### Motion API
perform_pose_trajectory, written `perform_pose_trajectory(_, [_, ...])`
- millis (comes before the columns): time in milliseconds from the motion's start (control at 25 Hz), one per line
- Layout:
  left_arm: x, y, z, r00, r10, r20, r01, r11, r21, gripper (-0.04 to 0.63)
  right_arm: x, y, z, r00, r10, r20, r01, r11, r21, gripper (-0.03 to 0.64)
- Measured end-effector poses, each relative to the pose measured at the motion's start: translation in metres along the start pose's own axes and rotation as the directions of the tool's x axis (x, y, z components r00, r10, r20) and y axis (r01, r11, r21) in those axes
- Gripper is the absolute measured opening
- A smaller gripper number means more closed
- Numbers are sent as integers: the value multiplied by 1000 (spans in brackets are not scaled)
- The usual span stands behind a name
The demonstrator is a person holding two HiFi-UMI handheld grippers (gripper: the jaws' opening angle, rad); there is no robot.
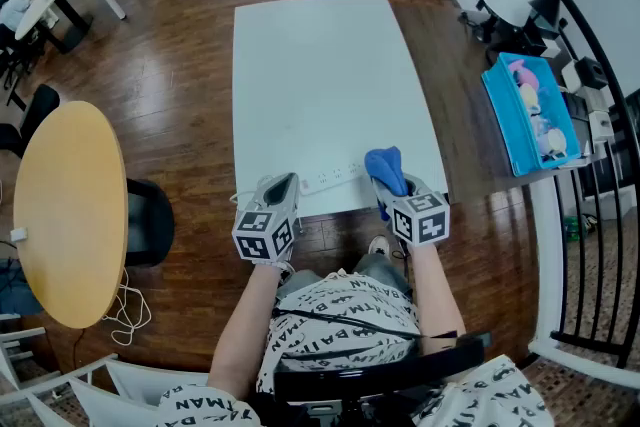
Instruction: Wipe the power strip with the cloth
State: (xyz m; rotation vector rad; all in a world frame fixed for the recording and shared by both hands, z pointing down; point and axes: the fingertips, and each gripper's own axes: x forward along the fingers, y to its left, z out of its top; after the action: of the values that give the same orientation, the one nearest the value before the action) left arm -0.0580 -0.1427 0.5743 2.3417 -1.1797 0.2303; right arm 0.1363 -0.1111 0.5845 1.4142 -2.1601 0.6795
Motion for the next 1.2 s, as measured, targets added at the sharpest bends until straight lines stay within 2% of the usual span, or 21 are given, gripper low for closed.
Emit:
perform_pose_trajectory(120, [9, 8, -22, 997, -29, -78, 33, 998, 50, 21, 3, 2, -4, 1000, -5, -10, 5, 1000, 0, 127])
perform_pose_trajectory(200, [19, 11, -42, 987, -53, -150, 70, 991, 112, 105, 2, 3, -5, 1000, -10, -19, 10, 1000, -14, 127])
perform_pose_trajectory(280, [29, 14, -63, 972, -71, -226, 116, 974, 194, 193, 0, 2, -7, 999, -21, -33, 20, 999, -32, 127])
perform_pose_trajectory(360, [38, 17, -83, 951, -75, -300, 165, 943, 288, 282, 0, 3, -10, 998, -30, -48, 28, 999, -46, 127])
perform_pose_trajectory(440, [47, 20, -97, 930, -71, -360, 214, 902, 376, 342, -1, 3, -13, 997, -39, -62, 36, 998, -53, 127])
perform_pose_trajectory(600, [65, 24, -119, 894, -57, -444, 301, 810, 503, 359, -1, 2, -21, 995, -54, -81, 49, 997, -55, 127])
perform_pose_trajectory(680, [71, 27, -128, 880, -58, -472, 333, 783, 525, 365, -2, 2, -23, 994, -58, -87, 54, 997, -57, 127])
perform_pose_trajectory(800, [76, 31, -132, 866, -69, -495, 367, 761, 535, 364, -4, -1, -26, 993, -71, -92, 66, 996, -52, 127])
perform_pose_trajectory(880, [78, 32, -132, 859, -74, -506, 381, 753, 536, 362, -4, -5, -29, 992, -76, -99, 72, 996, -45, 127])
perform_pose_trajectory(1040, [82, 31, -134, 831, -83, -550, 420, 742, 522, 360, -2, -12, -32, 990, -79, -118, 74, 996, -46, 127])
perform_pose_trajectory(1200, [84, 24, -130, 817, -83, -570, 441, 727, 526, 357, 1, -15, -28, 990, -75, -121, 70, 996, -47, 127])
